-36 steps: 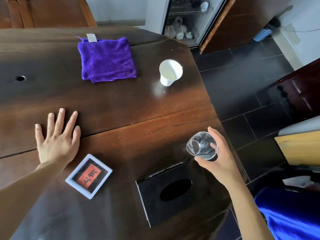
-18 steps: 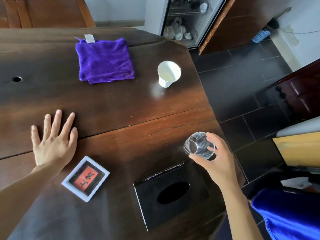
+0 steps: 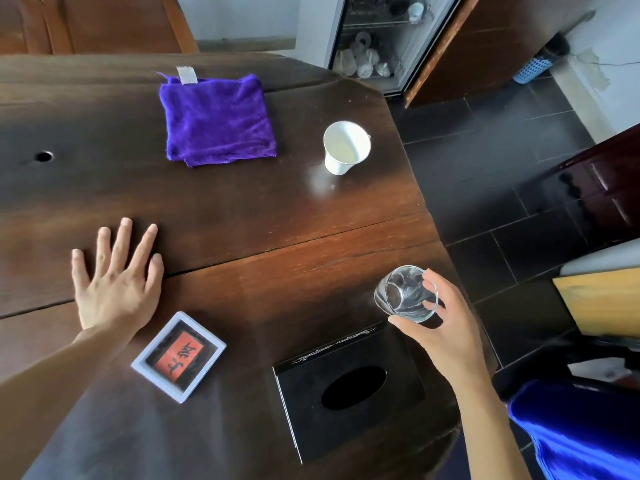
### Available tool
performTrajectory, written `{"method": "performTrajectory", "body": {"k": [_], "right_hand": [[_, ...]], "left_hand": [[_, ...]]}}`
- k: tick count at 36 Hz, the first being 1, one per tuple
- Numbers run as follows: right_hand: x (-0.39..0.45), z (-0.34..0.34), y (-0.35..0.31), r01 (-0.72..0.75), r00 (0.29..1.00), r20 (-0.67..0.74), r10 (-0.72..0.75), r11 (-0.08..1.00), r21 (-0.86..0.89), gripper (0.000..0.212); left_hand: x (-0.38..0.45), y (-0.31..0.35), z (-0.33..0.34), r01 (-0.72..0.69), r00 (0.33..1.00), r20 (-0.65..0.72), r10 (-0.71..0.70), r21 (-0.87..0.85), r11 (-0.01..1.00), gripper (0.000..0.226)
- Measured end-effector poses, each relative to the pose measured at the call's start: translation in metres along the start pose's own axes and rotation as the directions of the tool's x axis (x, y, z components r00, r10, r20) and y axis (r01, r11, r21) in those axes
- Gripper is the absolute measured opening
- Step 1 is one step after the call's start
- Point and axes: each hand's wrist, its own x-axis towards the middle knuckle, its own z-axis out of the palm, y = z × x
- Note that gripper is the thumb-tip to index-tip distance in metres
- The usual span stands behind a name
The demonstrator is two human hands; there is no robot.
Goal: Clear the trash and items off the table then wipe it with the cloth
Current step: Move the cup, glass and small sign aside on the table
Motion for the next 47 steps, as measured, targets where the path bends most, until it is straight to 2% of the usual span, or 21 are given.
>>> {"method": "performTrajectory", "body": {"k": [5,9,12,17,20,25,31,36,40,47], "right_hand": [[-0.002,-0.002,-0.004,-0.011,1.000,0.012,0.012,0.998,-0.054,0.098],[-0.004,-0.007,-0.017,-0.024,1.000,-0.012,0.024,0.999,-0.024,0.103],[-0.007,-0.008,-0.036,0.050,0.998,-0.026,-0.051,0.997,-0.051,0.105],[-0.011,0.006,-0.070,0.200,0.979,0.062,-0.194,0.974,-0.110,0.102],[-0.017,0.026,-0.088,0.267,0.956,0.146,-0.255,0.961,-0.068,0.099],[-0.028,0.079,-0.110,0.372,0.885,0.332,-0.327,0.925,-0.082,0.105],[-0.033,0.141,-0.119,0.467,0.788,0.518,-0.333,0.872,-0.149,0.114],[-0.032,0.185,-0.120,0.542,0.705,0.633,-0.321,0.819,-0.189,0.112],[-0.028,0.209,-0.119,0.609,0.642,0.680,-0.353,0.773,-0.174,0.112],[-0.030,0.235,-0.120,0.720,0.577,0.702,-0.417,0.667,-0.194,0.127]], "left_hand": [[0.000,-0.001,0.000,-0.002,1.000,-0.004,0.002,-0.001,1.000,0.058],[0.001,0.000,0.001,0.002,1.000,-0.008,-0.002,0.003,1.000,0.059],[0.001,0.000,0.001,0.000,1.000,-0.010,0.000,0.000,1.000,0.059],[0.001,-0.001,0.002,-0.011,1.000,-0.029,0.011,0.004,1.000,0.058],[0.001,-0.002,0.003,-0.017,0.999,-0.046,0.017,-0.005,1.000,0.058],[0.001,-0.003,0.005,-0.033,0.997,-0.064,0.032,-0.012,0.999,0.058],[0.002,-0.005,0.007,-0.036,0.997,-0.074,0.036,-0.008,0.999,0.058],[0.002,-0.005,0.006,-0.051,0.996,-0.077,0.049,-0.016,0.999,0.059],[0.002,-0.006,0.006,-0.052,0.996,-0.076,0.050,-0.024,0.998,0.058],[0.003,-0.005,0.004,-0.061,0.996,-0.061,0.058,-0.035,0.998,0.060]]}}
